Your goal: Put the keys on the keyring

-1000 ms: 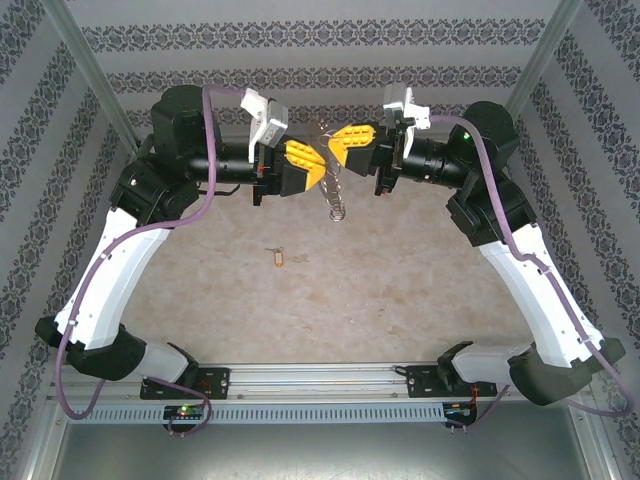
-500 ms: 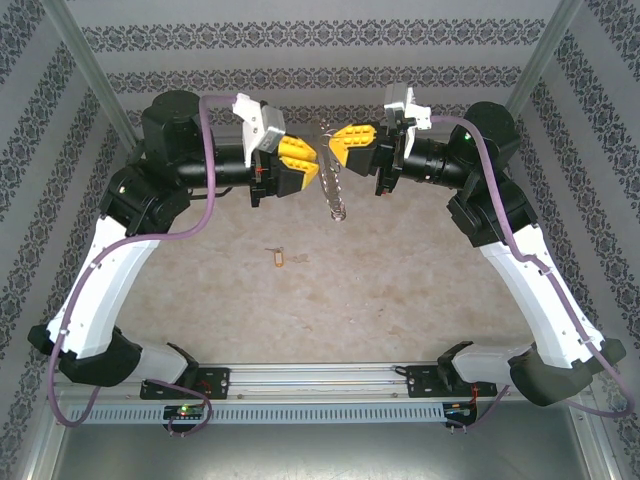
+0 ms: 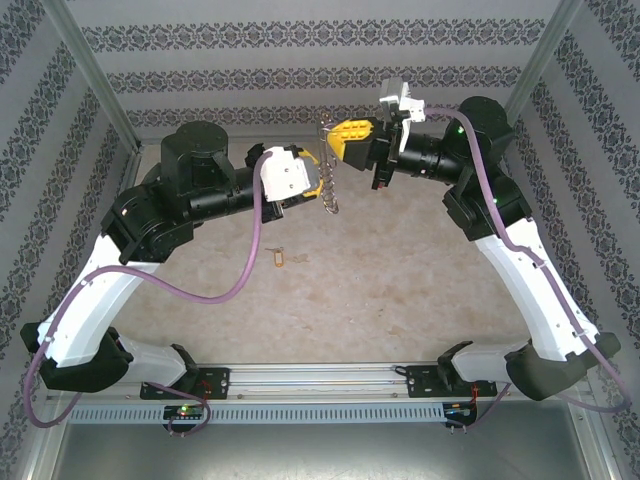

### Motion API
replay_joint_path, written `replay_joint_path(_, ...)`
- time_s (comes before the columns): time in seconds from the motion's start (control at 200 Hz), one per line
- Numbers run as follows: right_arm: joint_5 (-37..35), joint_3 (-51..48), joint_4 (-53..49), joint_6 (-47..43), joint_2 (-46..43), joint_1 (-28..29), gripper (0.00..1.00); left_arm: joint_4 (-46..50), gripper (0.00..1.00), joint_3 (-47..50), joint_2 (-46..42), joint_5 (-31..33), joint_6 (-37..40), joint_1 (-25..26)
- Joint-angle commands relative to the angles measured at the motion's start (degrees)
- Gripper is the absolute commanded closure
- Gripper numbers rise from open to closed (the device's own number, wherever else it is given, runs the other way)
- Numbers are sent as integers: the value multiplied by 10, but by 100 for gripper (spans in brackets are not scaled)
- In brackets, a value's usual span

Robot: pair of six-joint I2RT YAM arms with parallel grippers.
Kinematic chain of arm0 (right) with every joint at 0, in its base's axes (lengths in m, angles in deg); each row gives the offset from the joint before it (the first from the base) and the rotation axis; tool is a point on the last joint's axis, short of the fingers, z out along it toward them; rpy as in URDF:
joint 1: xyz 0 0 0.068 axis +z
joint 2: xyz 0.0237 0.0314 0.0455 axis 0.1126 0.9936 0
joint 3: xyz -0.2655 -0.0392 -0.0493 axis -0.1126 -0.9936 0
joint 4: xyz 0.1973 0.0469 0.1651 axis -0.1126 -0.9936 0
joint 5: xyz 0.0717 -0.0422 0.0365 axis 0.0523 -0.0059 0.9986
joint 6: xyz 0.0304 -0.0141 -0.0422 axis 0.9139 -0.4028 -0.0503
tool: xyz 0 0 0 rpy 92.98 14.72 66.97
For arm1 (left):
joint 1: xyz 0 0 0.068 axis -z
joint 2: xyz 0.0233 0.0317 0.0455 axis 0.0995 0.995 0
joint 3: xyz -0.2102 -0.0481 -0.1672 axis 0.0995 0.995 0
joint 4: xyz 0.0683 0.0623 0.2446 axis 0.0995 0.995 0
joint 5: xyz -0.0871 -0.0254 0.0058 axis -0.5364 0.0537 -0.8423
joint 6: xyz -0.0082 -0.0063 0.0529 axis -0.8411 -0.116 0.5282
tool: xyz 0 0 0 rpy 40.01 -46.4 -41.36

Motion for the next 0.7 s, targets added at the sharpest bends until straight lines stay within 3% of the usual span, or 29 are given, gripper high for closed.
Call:
replay_joint_path(0.0,0,22,11,12,2,-7,100,-7,71,2,-9,64,73,9)
replay_joint_path(0.34,7,39,-10,32,10,-16,100,-5,75,-30,13,84,116,24)
replay_joint_path(0.455,7,40,-14,38,10,-19,100,-4,78,-48,18,63,55,16)
replay_joint_path(0.595,21,21,-2,38,2,-20,100,-26,73,-38,5,-92,-97,-76)
replay_joint_path(0.694,26,-4,-1,49,-6,-27,100,-20,72,-24,-2,-81,-116,-80)
